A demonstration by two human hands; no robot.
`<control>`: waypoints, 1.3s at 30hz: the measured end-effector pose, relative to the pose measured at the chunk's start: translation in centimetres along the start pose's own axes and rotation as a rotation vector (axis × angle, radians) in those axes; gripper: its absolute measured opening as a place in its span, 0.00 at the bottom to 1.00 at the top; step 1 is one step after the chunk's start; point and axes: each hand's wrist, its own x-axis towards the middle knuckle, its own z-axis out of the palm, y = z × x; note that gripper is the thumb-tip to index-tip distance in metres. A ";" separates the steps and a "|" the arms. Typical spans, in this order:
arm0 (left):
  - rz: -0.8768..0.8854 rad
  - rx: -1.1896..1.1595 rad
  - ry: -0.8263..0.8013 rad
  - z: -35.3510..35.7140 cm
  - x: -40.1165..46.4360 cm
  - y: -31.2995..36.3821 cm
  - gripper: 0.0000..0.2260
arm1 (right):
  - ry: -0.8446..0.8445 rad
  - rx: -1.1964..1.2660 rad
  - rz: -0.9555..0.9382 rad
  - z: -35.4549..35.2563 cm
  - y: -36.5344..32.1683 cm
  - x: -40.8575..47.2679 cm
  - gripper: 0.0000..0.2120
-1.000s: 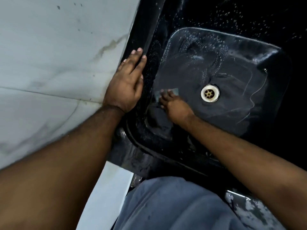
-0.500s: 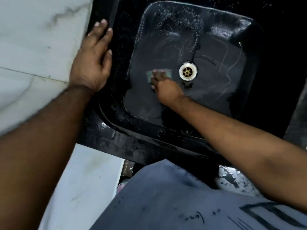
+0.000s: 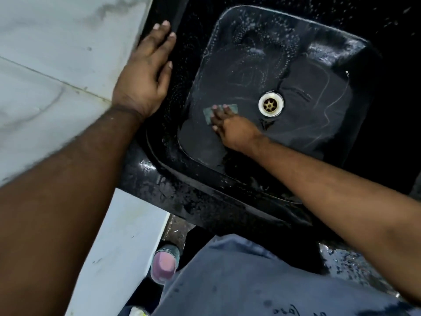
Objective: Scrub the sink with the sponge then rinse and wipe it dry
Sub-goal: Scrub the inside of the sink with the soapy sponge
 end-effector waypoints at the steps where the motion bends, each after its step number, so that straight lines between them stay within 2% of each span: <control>1: -0.002 -0.004 -0.002 -0.1 0.0 -0.1 0.22 | -0.027 0.012 -0.042 0.8 -1.2 1.1 0.22; 5: -0.002 -0.010 -0.012 -0.1 -0.1 -0.3 0.22 | -0.232 0.063 -0.248 3.3 -4.4 -1.9 0.21; 8: 0.007 -0.001 -0.011 -0.2 -0.1 -0.6 0.22 | -0.266 0.031 -0.387 2.3 -0.7 -6.1 0.20; 12: 0.016 0.015 -0.011 0.0 0.0 -0.7 0.22 | -0.154 0.027 -0.161 0.0 5.1 -6.9 0.21; 15: 0.003 0.003 -0.011 0.1 -0.1 -0.7 0.22 | -0.017 0.036 -0.035 0.2 3.4 -3.8 0.22; 18: -0.012 -0.014 0.006 0.1 -0.5 -0.7 0.21 | -0.121 -0.034 -0.201 2.0 -0.1 -3.0 0.22; 21: 0.008 -0.033 0.014 0.1 0.1 -0.4 0.21 | -0.254 -0.091 -0.309 2.4 1.0 -7.1 0.21; 22: 0.010 -0.030 0.017 0.1 0.1 -0.5 0.21 | -0.246 -0.060 -0.273 1.8 2.1 -8.6 0.21; 24: 0.002 -0.024 0.011 0.2 -0.1 -0.6 0.21 | -0.181 -0.015 -0.053 0.1 5.0 -10.4 0.24; 26: 0.004 -0.021 0.005 0.1 0.0 -0.6 0.21 | -0.105 -0.029 0.130 -1.4 7.5 -9.5 0.23; 29: 0.009 -0.003 -0.008 0.0 0.0 -0.6 0.21 | -0.058 -0.056 0.126 -0.8 6.6 -6.7 0.20; 32: 0.018 -0.005 -0.013 0.1 -0.4 -0.6 0.21 | -0.236 -0.100 0.009 1.3 3.8 -8.8 0.28; 34: 0.037 0.001 -0.002 0.1 0.0 -0.8 0.21 | -0.284 -0.103 -0.028 1.2 4.1 -12.5 0.30; 36: 0.047 0.020 -0.011 0.2 0.2 -1.1 0.21 | -0.255 -0.043 0.081 -0.4 5.7 -15.1 0.29; 39: 0.044 0.037 -0.017 0.5 0.0 -1.3 0.22 | -0.215 -0.110 0.217 -2.3 7.7 -14.3 0.24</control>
